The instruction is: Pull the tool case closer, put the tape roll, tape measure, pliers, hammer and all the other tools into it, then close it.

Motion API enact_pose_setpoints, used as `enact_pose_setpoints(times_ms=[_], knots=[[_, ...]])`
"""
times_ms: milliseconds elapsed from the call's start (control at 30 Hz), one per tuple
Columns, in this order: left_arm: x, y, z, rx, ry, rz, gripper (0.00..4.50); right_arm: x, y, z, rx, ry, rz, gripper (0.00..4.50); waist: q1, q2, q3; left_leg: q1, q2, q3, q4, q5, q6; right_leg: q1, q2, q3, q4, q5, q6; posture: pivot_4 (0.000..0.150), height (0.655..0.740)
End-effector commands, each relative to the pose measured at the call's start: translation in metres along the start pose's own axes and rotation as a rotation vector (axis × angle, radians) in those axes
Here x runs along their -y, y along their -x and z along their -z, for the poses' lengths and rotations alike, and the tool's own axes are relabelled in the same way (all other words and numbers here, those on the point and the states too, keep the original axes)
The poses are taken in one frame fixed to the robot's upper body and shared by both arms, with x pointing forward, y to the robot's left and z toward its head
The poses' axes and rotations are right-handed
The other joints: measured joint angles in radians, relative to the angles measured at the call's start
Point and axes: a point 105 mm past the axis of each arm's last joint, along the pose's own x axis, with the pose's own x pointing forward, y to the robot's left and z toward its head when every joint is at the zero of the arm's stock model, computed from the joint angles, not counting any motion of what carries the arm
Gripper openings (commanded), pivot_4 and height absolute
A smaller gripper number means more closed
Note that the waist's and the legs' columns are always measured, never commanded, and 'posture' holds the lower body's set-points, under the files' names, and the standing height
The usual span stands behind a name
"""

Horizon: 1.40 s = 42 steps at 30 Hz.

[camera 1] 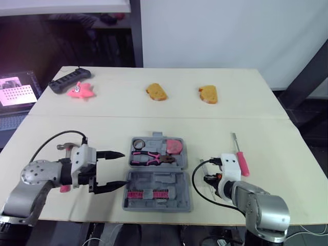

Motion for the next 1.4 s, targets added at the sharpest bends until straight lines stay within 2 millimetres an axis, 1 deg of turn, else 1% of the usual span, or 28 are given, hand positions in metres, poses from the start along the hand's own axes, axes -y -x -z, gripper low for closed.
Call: enact_pose_setpoints(times_ms=[33, 67, 100, 167, 233, 333, 433, 500, 567, 633, 767, 900, 967, 1000, 1133, 1167, 1200, 1400], knots=[[0.002, 0.0, -0.004, 0.006, -0.024, 0.004, 4.5, 0.01, -0.004, 0.007, -0.015, -0.019, 0.045, 1.81, 0.0, 0.0, 0.0, 0.0, 0.0, 0.0, 0.0, 0.0, 0.0, 0.0, 0.0, 0.0, 0.0, 0.0, -0.001, 0.15, 0.74], [0.001, 0.0, -0.004, 0.007, -0.024, -0.001, 4.5, 0.008, -0.002, 0.006, 0.0, -0.02, 0.034, 2.37, 0.0, 0.0, 0.0, 0.0, 0.0, 0.0, 0.0, 0.0, 0.0, 0.001, 0.0, 0.0, 0.0, -0.001, -0.001, 0.15, 0.74], [0.0, 0.0, -0.004, 0.009, -0.022, -0.008, 4.5, 0.004, 0.001, 0.002, 0.029, -0.029, 0.014, 3.29, 0.001, 0.0, 0.0, 0.0, 0.0, 0.0, 0.0, 0.0, 0.0, 0.001, 0.0, 0.0, 0.0, -0.001, -0.001, 0.15, 0.74], [-0.001, -0.002, -0.004, 0.016, -0.015, -0.011, 4.5, -0.002, 0.016, -0.004, 0.154, 0.059, 0.017, 3.64, 0.003, 0.0, 0.0, 0.0, 0.0, 0.0, 0.0, 0.0, 0.0, 0.001, 0.0, 0.0, 0.0, 0.0, -0.001, 0.15, 0.74], [-0.001, -0.004, -0.004, 0.021, -0.012, -0.01, 4.5, -0.003, 0.025, -0.002, 0.225, 0.137, 0.041, 3.64, 0.007, 0.002, 0.0, -0.001, 0.0, 0.0, -0.001, 0.0, 0.0, -0.001, -0.001, -0.001, 0.0, 0.0, 0.002, 0.15, 0.74], [-0.002, -0.005, -0.004, 0.025, -0.012, -0.015, 4.5, -0.007, 0.025, 0.002, 0.321, 0.164, 0.038, 3.64, -0.006, 0.002, 0.001, -0.001, 0.0, 0.001, -0.003, 0.0, 0.0, -0.002, -0.001, 0.0, 0.0, 0.0, 0.003, 0.15, 0.74], [-0.007, -0.008, -0.006, 0.038, -0.01, -0.026, 4.5, -0.003, 0.015, 0.022, 0.348, 0.24, 0.087, 3.64, -0.021, 0.002, 0.0, 0.0, 0.0, 0.001, -0.003, 0.0, 0.0, -0.002, 0.0, 0.0, 0.0, 0.0, 0.002, 0.15, 0.74], [-0.008, -0.009, -0.007, 0.04, -0.01, -0.024, 4.5, -0.005, 0.01, 0.029, 0.375, 0.242, 0.08, 3.64, -0.022, 0.002, 0.0, 0.0, 0.0, 0.001, -0.003, 0.0, 0.0, -0.002, 0.0, 0.0, 0.0, -0.002, -0.001, 0.15, 0.74], [-0.009, -0.01, -0.007, 0.041, -0.01, -0.021, 4.5, -0.011, 0.006, 0.029, 0.409, 0.247, 0.054, 3.64, -0.022, 0.002, 0.0, 0.0, 0.0, 0.001, -0.003, 0.0, 0.0, -0.002, 0.0, 0.001, 0.0, -0.002, -0.001, 0.15, 0.74], [-0.01, -0.01, -0.007, 0.04, -0.009, -0.018, 4.5, -0.012, 0.002, 0.031, 0.42, 0.252, 0.052, 3.64, -0.022, 0.002, 0.001, -0.001, 0.0, 0.001, -0.003, 0.0, 0.0, -0.002, 0.0, 0.001, 0.0, -0.002, 0.0, 0.15, 0.74], [-0.011, -0.01, -0.007, 0.038, -0.009, -0.017, 4.5, -0.01, -0.006, 0.031, 0.416, 0.266, 0.07, 3.64, -0.021, 0.002, 0.0, 0.0, 0.0, 0.001, -0.005, 0.0, 0.0, -0.003, 0.0, 0.001, 0.0, -0.002, 0.0, 0.15, 0.74], [-0.012, -0.01, -0.008, 0.039, -0.009, -0.018, 4.5, -0.004, -0.012, 0.037, 0.379, 0.254, 0.088, 3.64, -0.022, 0.001, 0.0, 0.0, 0.0, 0.001, -0.005, 0.0, -0.001, -0.002, 0.0, 0.001, 0.0, -0.002, -0.001, 0.15, 0.74], [-0.012, -0.01, -0.008, 0.039, -0.009, -0.021, 4.5, -0.002, -0.015, 0.04, 0.352, 0.24, 0.092, 3.06, -0.021, 0.001, 0.0, 0.0, 0.0, 0.001, -0.005, 0.0, -0.001, -0.002, 0.0, 0.001, 0.0, -0.002, -0.002, 0.15, 0.74], [-0.012, -0.01, -0.009, 0.041, -0.009, -0.023, 4.5, -0.002, -0.016, 0.042, 0.341, 0.242, 0.094, 2.68, -0.021, 0.001, 0.0, 0.0, 0.0, 0.001, -0.005, 0.0, -0.001, -0.002, 0.0, 0.001, 0.0, -0.002, -0.002, 0.15, 0.74], [-0.013, -0.009, -0.01, 0.041, -0.01, -0.028, 4.5, -0.002, -0.017, 0.045, 0.316, 0.245, 0.094, 0.78, -0.018, 0.001, 0.0, 0.0, 0.0, 0.001, -0.005, 0.0, -0.001, -0.002, 0.0, 0.001, 0.0, -0.002, -0.002, 0.15, 0.74], [-0.013, -0.009, -0.01, 0.041, -0.01, -0.029, 4.5, -0.002, -0.017, 0.045, 0.311, 0.254, 0.095, 0.23, -0.017, 0.001, 0.0, 0.0, 0.0, 0.001, -0.005, 0.0, -0.001, -0.002, 0.0, 0.001, 0.0, -0.002, -0.002, 0.15, 0.74], [-0.013, -0.009, -0.01, 0.041, -0.011, -0.03, 4.5, -0.003, -0.016, 0.045, 0.31, 0.258, 0.094, 0.04, -0.016, 0.0, 0.0, 0.0, 0.0, 0.001, -0.005, 0.0, -0.001, -0.002, 0.0, 0.001, 0.0, -0.002, -0.002, 0.15, 0.74], [-0.016, -0.008, -0.011, 0.042, -0.014, -0.045, 4.5, -0.004, -0.014, 0.044, 0.295, 0.272, 0.099, 0.04, -0.009, 0.0, 0.0, 0.0, 0.0, 0.001, -0.005, 0.0, -0.001, -0.002, 0.0, 0.001, 0.0, -0.002, -0.002, 0.15, 0.74]])
